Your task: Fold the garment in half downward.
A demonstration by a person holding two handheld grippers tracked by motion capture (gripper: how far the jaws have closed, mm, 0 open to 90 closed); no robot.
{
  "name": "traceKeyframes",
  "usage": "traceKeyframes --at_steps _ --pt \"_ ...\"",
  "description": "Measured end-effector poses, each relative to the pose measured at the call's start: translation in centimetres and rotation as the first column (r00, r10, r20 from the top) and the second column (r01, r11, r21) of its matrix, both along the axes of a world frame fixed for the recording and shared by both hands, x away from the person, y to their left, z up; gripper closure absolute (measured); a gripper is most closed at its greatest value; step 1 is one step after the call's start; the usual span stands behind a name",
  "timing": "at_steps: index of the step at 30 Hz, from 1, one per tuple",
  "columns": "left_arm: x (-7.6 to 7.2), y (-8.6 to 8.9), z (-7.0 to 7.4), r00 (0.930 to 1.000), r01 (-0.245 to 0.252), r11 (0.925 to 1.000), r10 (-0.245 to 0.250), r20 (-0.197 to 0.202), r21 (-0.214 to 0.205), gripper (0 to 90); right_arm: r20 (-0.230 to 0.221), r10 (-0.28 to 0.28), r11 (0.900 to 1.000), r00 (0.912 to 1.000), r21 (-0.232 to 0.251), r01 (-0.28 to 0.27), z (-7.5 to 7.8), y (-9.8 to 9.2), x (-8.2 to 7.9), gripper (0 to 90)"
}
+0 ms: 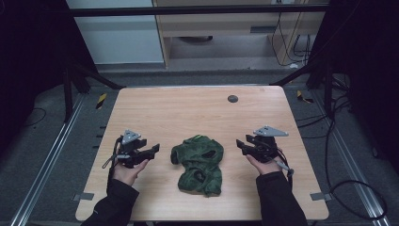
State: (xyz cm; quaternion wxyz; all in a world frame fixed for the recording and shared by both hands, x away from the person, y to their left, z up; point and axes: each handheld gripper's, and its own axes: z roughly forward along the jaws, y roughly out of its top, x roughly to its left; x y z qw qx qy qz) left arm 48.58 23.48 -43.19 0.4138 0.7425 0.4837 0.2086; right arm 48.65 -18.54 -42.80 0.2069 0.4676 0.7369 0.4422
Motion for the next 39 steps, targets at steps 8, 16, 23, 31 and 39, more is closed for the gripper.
traceKeyframes --at_steps 8,16,23,31,39 --pt "0.9 -0.8 0.4 0.9999 0.014 0.9999 -0.014 -0.003 -0.009 41.7 -0.006 0.023 0.9997 0.9997 -0.003 -0.023 0.7 1.2 1.1 52.7" --pt "1.8 -2.1 0.5 0.9992 0.037 0.9992 -0.037 -0.013 -0.012 42.9 -0.019 0.047 0.9988 0.9987 -0.013 -0.047 0.7 2.4 2.1 53.1" --pt "2.5 -3.7 0.6 0.9976 0.065 0.9979 -0.065 -0.024 0.002 42.9 -0.028 0.066 0.9976 0.9974 -0.020 -0.067 0.7 3.5 3.2 53.0" --pt "3.3 -4.8 0.4 0.9963 0.080 0.9967 -0.079 -0.035 0.018 41.9 -0.041 0.070 0.9973 0.9967 -0.018 -0.071 0.3 4.1 3.9 52.9" --pt "4.0 -5.6 -0.3 0.9941 0.094 0.9953 -0.093 -0.056 0.021 40.0 -0.064 0.074 0.9970 0.9952 -0.020 -0.075 -0.3 4.7 4.7 52.1"
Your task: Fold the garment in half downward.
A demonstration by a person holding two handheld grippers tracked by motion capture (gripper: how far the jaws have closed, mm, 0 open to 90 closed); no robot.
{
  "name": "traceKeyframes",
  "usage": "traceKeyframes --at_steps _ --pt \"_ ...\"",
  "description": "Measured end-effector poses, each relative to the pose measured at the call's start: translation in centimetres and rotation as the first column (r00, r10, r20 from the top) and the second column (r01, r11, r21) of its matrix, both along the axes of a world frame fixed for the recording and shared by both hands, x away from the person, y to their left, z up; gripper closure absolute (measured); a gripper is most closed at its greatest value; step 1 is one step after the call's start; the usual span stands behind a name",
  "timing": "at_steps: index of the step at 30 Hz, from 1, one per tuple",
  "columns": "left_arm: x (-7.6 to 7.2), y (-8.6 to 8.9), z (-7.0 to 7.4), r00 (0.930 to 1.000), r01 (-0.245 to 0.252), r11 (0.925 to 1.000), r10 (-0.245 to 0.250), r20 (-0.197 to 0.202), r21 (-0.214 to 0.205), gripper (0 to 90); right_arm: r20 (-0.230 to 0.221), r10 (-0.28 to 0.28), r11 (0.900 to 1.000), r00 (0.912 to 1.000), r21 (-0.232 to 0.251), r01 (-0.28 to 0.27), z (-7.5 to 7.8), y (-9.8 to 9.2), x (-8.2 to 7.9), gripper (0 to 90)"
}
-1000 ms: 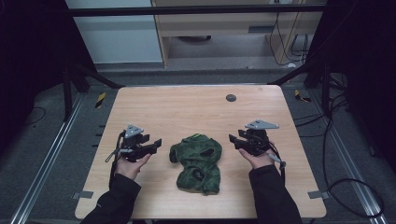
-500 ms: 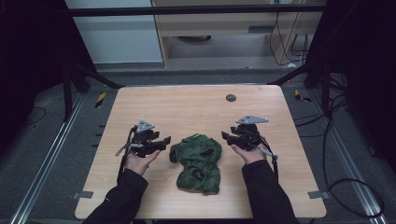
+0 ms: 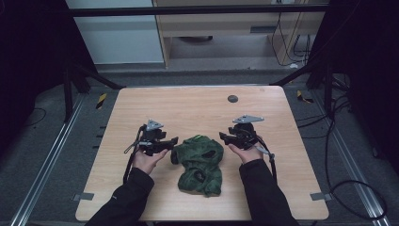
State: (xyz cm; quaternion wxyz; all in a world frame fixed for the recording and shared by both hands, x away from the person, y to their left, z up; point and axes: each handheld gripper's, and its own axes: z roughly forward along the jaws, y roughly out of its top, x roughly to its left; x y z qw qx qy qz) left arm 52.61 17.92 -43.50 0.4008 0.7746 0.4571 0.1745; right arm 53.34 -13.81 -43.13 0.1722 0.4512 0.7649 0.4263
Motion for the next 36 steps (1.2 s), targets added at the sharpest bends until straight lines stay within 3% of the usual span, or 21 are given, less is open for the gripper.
traceKeyframes --at_steps 9,24,36 --pt "0.5 -0.9 -0.9 0.9994 0.017 0.9998 -0.016 -0.031 0.007 37.8 -0.033 0.024 0.9997 0.9992 0.002 -0.024 -1.1 1.1 0.7 50.3" --pt "1.3 -1.9 -3.5 0.9937 0.034 0.9980 -0.028 -0.109 0.053 37.4 -0.103 0.067 0.9967 0.9925 -0.039 -0.071 -3.1 2.6 1.4 49.5" --pt "1.6 -2.5 -5.0 0.9890 0.049 0.9954 -0.036 -0.144 0.083 44.4 -0.149 0.076 0.9939 0.9860 -0.068 -0.087 -4.7 2.6 1.6 60.3"
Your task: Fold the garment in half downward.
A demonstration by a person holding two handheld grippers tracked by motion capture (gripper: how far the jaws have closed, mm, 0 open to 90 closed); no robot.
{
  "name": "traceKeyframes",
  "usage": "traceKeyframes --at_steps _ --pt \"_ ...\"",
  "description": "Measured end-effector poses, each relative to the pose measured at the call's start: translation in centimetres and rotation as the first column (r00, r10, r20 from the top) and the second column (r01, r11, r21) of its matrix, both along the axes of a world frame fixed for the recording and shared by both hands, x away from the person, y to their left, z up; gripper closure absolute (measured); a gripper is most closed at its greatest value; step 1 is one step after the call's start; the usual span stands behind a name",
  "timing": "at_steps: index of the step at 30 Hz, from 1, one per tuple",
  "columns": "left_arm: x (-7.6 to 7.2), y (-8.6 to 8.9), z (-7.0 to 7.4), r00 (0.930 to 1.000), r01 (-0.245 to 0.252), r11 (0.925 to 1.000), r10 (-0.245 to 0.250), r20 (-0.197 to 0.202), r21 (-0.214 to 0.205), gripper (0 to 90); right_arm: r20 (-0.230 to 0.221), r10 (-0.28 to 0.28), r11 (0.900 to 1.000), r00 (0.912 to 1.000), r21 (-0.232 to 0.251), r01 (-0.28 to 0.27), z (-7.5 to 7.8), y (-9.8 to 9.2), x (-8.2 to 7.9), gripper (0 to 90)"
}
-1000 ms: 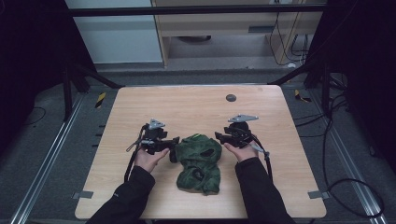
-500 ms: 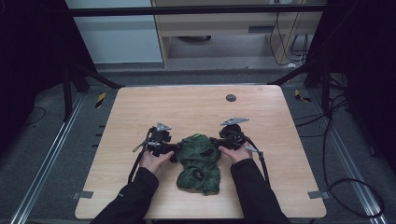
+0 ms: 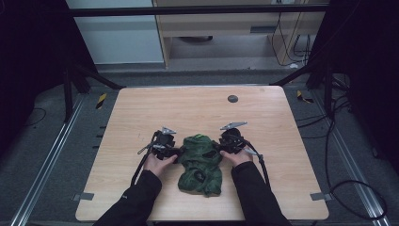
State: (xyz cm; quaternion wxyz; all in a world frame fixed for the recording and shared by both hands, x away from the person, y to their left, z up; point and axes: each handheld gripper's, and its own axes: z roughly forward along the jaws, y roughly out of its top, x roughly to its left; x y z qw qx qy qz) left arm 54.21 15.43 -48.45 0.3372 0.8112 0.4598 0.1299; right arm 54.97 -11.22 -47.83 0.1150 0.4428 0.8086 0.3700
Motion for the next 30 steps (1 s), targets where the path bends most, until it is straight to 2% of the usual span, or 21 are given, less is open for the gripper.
traceKeyframes --at_steps 6,11,14,17,21,23,30 --pt "0.1 -0.1 -0.4 0.9998 0.002 0.9999 -0.002 -0.022 -0.012 55.0 -0.022 0.019 0.9998 0.9996 -0.009 -0.019 -0.3 0.1 0.0 71.3" --pt "-0.1 -0.5 -0.4 0.9993 0.021 0.9995 -0.021 -0.031 -0.023 69.5 -0.039 0.024 0.9995 0.9990 -0.019 -0.025 -0.4 0.2 -0.1 82.7" --pt "-0.1 -0.6 -0.4 0.9991 0.027 0.9995 -0.028 -0.033 -0.018 74.7 -0.044 0.031 0.9994 0.9985 -0.015 -0.032 -0.3 0.2 -0.2 85.6" --pt "-0.1 -0.5 -0.3 0.9992 0.027 0.9994 -0.028 -0.030 -0.022 80.6 -0.031 0.036 0.9993 0.9989 -0.010 -0.036 -0.2 0.1 -0.2 86.8" --pt "-0.2 -0.4 -0.2 0.9990 0.038 0.9990 -0.038 -0.025 -0.025 83.9 -0.023 0.036 0.9993 0.9991 0.003 -0.036 0.0 0.0 -0.5 87.4" --pt "-0.3 -0.4 0.0 0.9990 0.041 0.9986 -0.041 -0.019 -0.034 84.5 -0.007 0.042 0.9991 0.9991 0.006 -0.042 0.2 -0.2 -0.5 87.5" --pt "-0.5 0.2 1.0 0.9992 0.038 0.9970 -0.037 0.011 -0.068 85.3 0.001 0.041 0.9988 0.9991 0.026 -0.041 0.7 -0.5 -0.7 87.7"
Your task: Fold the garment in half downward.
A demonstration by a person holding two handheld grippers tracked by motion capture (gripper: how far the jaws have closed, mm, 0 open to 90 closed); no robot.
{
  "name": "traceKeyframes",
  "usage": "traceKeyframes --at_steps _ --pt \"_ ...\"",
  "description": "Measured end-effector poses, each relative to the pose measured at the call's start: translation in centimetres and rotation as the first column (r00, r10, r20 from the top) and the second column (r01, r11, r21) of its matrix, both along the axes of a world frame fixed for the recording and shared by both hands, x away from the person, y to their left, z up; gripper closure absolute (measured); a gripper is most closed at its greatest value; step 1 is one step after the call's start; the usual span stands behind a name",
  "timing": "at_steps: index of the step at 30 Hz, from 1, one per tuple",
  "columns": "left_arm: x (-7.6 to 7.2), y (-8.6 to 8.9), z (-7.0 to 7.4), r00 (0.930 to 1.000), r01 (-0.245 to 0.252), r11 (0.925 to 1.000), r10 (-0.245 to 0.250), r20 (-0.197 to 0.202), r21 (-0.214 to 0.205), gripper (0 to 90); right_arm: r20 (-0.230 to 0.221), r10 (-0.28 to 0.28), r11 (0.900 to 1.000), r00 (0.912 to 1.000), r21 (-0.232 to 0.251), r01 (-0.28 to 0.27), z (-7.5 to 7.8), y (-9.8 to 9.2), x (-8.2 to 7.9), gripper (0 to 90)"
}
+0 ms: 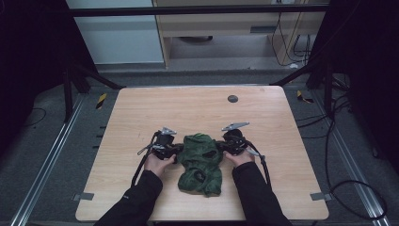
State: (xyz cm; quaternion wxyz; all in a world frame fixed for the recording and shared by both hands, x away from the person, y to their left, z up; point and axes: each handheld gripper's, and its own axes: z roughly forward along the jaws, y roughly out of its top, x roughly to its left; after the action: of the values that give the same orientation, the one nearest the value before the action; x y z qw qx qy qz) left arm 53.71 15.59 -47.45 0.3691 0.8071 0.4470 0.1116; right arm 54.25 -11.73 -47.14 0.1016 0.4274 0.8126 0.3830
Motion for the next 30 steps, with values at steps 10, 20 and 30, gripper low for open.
traceKeyframes --at_steps 10,20,30 --pt "-0.5 0.1 1.3 0.9994 0.004 0.9998 -0.003 0.035 -0.020 85.5 0.020 0.003 0.9998 0.9998 0.017 -0.004 0.8 -0.2 -0.4 87.7" --pt "-1.0 0.0 2.5 0.9974 0.018 0.9987 -0.014 0.070 -0.047 85.8 0.044 0.003 0.9993 0.9990 0.038 -0.005 1.6 -0.5 -0.7 87.9" --pt "-1.7 0.0 3.7 0.9948 0.035 0.9976 -0.029 0.098 -0.060 85.9 0.079 0.017 0.9981 0.9967 0.058 -0.022 2.8 -0.7 -1.4 87.9"
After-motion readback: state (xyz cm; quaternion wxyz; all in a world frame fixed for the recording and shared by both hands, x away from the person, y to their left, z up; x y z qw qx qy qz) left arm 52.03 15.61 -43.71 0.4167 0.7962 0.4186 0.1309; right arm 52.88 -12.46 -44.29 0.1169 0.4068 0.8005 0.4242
